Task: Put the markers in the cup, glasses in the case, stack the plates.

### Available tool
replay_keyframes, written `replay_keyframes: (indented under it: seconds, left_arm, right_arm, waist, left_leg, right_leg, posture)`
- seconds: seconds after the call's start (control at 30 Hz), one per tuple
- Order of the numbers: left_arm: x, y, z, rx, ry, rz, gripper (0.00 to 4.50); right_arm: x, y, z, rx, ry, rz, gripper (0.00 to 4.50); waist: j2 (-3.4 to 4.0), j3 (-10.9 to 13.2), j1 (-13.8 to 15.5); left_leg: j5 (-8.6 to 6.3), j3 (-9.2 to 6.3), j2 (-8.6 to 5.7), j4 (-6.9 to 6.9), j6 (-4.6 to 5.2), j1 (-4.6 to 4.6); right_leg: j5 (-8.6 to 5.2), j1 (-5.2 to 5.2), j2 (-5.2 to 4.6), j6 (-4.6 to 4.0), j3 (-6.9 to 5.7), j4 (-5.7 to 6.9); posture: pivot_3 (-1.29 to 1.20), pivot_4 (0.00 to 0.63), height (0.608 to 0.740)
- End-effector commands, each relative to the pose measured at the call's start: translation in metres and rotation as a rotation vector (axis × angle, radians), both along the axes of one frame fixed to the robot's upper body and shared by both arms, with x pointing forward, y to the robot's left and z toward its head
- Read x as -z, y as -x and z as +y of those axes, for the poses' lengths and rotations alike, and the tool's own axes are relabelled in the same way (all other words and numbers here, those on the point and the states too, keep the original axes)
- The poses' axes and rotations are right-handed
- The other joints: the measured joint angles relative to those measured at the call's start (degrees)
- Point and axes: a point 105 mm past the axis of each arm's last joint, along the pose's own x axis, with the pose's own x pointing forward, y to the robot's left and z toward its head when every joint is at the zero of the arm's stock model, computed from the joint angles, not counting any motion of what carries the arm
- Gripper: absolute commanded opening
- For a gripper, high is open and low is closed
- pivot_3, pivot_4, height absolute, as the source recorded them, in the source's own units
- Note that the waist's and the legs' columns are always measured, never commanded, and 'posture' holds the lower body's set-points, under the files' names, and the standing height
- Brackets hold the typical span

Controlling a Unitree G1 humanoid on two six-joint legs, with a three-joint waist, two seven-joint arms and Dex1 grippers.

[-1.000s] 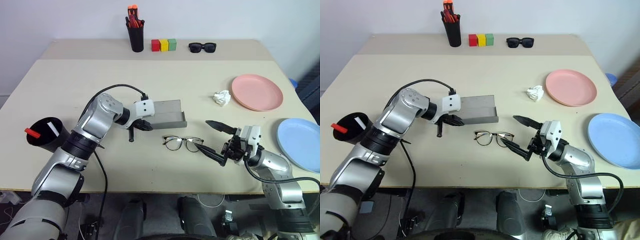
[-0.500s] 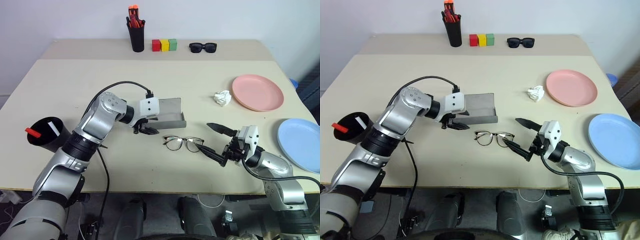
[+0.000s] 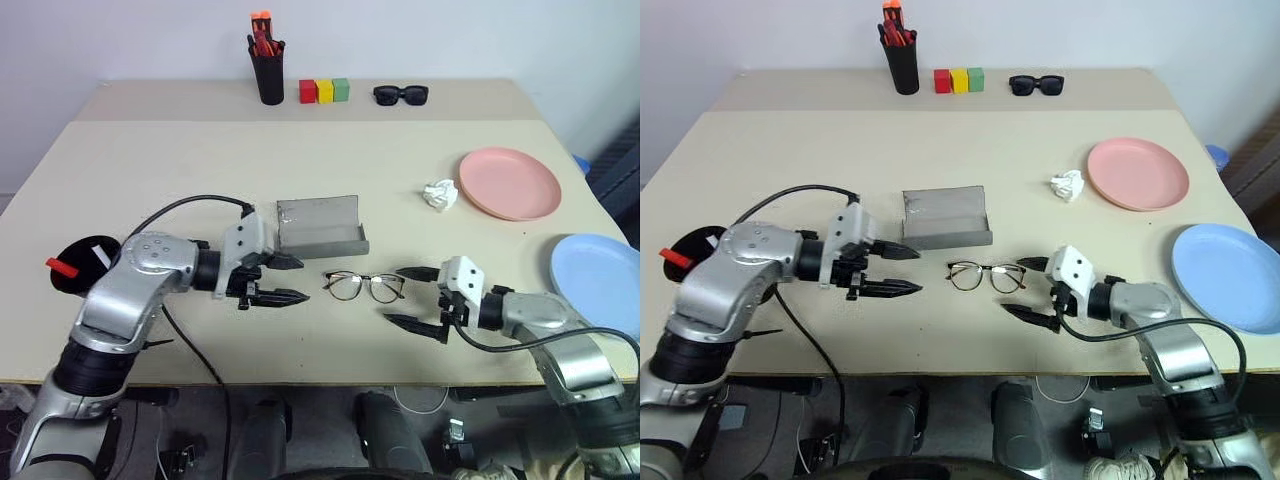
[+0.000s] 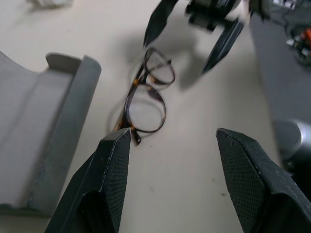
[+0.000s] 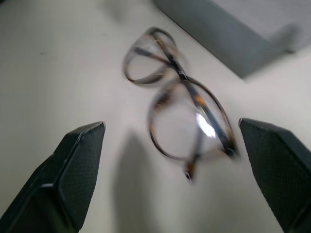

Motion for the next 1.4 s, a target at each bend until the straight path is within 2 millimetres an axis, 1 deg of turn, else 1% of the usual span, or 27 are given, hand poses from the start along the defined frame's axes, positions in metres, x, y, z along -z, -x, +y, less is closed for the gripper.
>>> replay_keyframes:
  seconds: [0.03,0.1,0.2,0.4,0.67,0.73,0.8,0.9,1.2,1.4]
  left_arm:
    - [-0.011,0.018,0.009,0.049,-0.002,-0.024,2.83]
    - [-0.009,0.025,0.015,0.065,-0.030,-0.039,2.83]
    - [-0.005,0.033,0.018,0.065,-0.040,-0.039,2.83]
    - [-0.003,0.037,0.017,0.031,-0.030,-0.050,2.83]
    - [0.001,0.045,0.022,0.007,-0.036,-0.047,2.83]
    - [0.003,0.045,0.025,-0.007,-0.040,-0.043,2.83]
    - [0.004,0.045,0.026,-0.015,-0.040,-0.041,2.83]
    - [0.006,0.046,0.026,-0.019,-0.038,-0.038,2.83]
    - [0.005,0.044,0.026,-0.027,-0.036,-0.043,2.83]
    - [0.005,0.044,0.026,-0.031,-0.032,-0.042,2.83]
  right_arm:
    - [-0.007,-0.011,0.004,-0.043,0.045,0.001,4.50]
    - [-0.008,-0.018,0.009,-0.063,0.058,0.002,4.50]
    - [-0.007,-0.028,0.013,-0.090,0.085,-0.004,4.50]
    - [0.001,-0.034,0.016,-0.144,0.146,0.017,4.50]
    - [-0.001,-0.039,0.018,-0.173,0.183,0.051,4.50]
    - [-0.005,-0.038,0.023,-0.191,0.165,0.068,4.50]
    - [-0.012,-0.033,0.029,-0.231,0.135,0.092,4.50]
    - [-0.015,-0.027,0.032,-0.269,0.124,0.108,4.50]
    - [-0.010,-0.023,0.035,-0.280,0.127,0.133,4.50]
    - [-0.003,-0.021,0.039,-0.284,0.125,0.154,4.50]
  waist:
    - [0.01,-0.01,-0.16]
    - [0.02,-0.01,-0.22]
    - [0.02,-0.01,-0.11]
    - [0.01,-0.01,0.01]
    - [0.04,0.00,-0.27]
    - [0.04,0.00,-0.20]
    - [0.04,0.00,-0.21]
    - [0.04,0.00,-0.16]
    - [0.04,0.00,-0.21]
    - [0.04,0.00,-0.21]
  left_leg:
    - [0.00,0.01,0.00,-0.03,0.00,0.00]
    - [0.00,0.01,0.01,-0.06,0.00,0.01]
    - [0.00,0.00,0.03,-0.11,0.00,0.01]
    - [0.00,0.01,0.01,-0.07,0.00,-0.02]
    - [0.00,0.01,0.03,-0.14,0.00,0.00]
    - [0.00,0.01,0.03,-0.13,0.00,-0.01]
    - [0.00,0.01,0.03,-0.12,0.00,-0.01]
    - [0.00,0.00,0.03,-0.13,0.00,-0.01]
    - [0.00,0.01,0.03,-0.13,0.00,-0.01]
    - [0.00,0.01,0.03,-0.14,0.00,-0.01]
  right_leg:
    - [0.00,0.00,-0.01,-0.01,0.00,-0.02]
    - [0.00,-0.03,0.00,-0.01,0.00,0.00]
    - [0.01,-0.06,0.02,0.01,-0.02,0.00]
    - [0.01,-0.04,0.00,0.01,-0.01,-0.01]
    - [0.02,-0.11,0.02,0.03,-0.01,0.02]
    - [0.02,-0.10,0.02,0.02,-0.01,0.01]
    - [0.01,-0.09,0.01,0.01,-0.01,0.01]
    - [0.01,-0.09,0.02,0.01,-0.01,0.00]
    - [0.01,-0.11,0.02,0.01,-0.01,0.01]
    - [0.01,-0.11,0.02,0.00,-0.01,0.01]
  posture:
    - [0.00,0.150,0.740]
    - [0.00,0.150,0.740]
    - [0.00,0.150,0.740]
    - [0.00,0.150,0.740]
    - [0.00,0.150,0.740]
    - [0.00,0.150,0.740]
    - [0.00,0.150,0.740]
    - [0.00,0.150,0.740]
    - [0.00,0.150,0.740]
    - [0.00,0.150,0.740]
